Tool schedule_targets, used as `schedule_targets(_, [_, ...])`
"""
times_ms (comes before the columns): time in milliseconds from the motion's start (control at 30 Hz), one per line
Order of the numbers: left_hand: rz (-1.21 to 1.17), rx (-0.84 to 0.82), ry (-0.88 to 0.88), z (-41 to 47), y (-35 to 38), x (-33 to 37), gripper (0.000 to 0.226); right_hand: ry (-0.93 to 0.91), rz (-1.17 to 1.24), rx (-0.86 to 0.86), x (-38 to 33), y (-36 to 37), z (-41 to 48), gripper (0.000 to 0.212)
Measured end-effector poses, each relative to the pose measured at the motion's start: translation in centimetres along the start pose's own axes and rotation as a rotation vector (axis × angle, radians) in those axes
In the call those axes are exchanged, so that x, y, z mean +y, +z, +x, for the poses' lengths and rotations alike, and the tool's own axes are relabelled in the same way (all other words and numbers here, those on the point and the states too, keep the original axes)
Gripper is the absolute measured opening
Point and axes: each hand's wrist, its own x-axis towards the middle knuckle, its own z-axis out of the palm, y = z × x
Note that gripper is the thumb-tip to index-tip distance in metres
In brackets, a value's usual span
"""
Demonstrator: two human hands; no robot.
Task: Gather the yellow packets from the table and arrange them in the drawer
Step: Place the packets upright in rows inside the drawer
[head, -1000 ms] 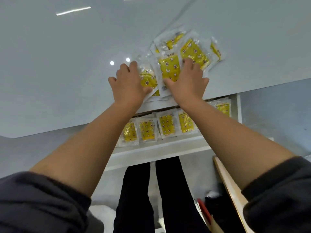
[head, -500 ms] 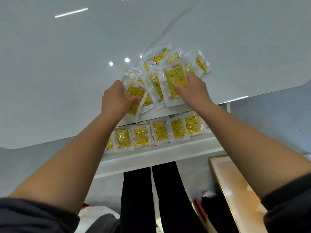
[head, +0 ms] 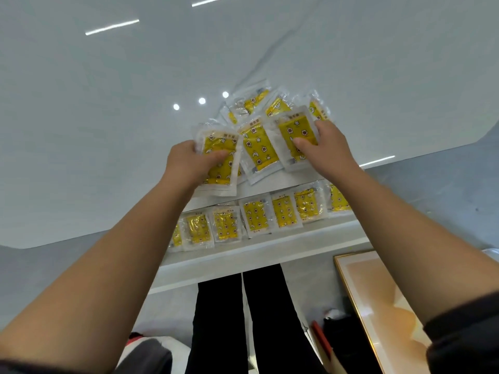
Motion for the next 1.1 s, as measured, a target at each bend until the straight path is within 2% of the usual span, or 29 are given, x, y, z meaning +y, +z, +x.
schedule_targets(167, [0.001,0.051,-0.002,0.6,4.2,1.4,0.031,-0.080,-0.201,0.075,-0.8,-0.1,2.4,0.031])
schedule_targets(267, [0.053,0.111,-0.002,1.2,6.2,2.2,0.017,-0.073,-0.268,0.045,-1.2,0.2,3.3,0.032])
schedule_targets(300, [0.074,0.121,-0.008,1.3,6.6,2.4,0.017,-0.074,-0.287,0.046,-1.2,0.3,3.6,0.032])
schedule_targets(367, [0.104,0.133,-0.018,1.4,6.9,2.6,0.034,-0.087,-0.356,0.060,-1.2,0.4,3.9,0.029])
schedule_targets(500, [0.123,0.148,0.008,1.8,6.7,2.1,0.024,-0.105,-0.407,0.041,-1.1,0.2,4.1,0.027])
schedule_targets(700, [0.105,0.117,0.057,1.6,5.4,1.3,0.024,-0.111,-0.201,-0.040,-1.2,-0.1,3.5,0.019])
schedule_targets(867, [-0.051,0.075,0.051,1.2,4.2,1.1,0.015,0.048,0.152,0.013,-1.3,-1.3,2.4,0.025])
schedule_targets(1000, [-0.220,0.011,0.004,0.8,3.1,0.9,0.020,0.146,0.424,-0.036,-0.8,-1.9,1.1,0.011])
schedule_targets(1067, [-0.320,-0.046,-0.010,0.5,2.7,0.8,0.026,0.161,0.465,-0.071,-0.3,-1.5,0.6,0.019])
schedule_targets(1100, [-0.360,-0.071,-0.005,0.4,2.6,0.7,0.029,0.175,0.474,-0.096,-0.2,-1.2,0.3,0.032])
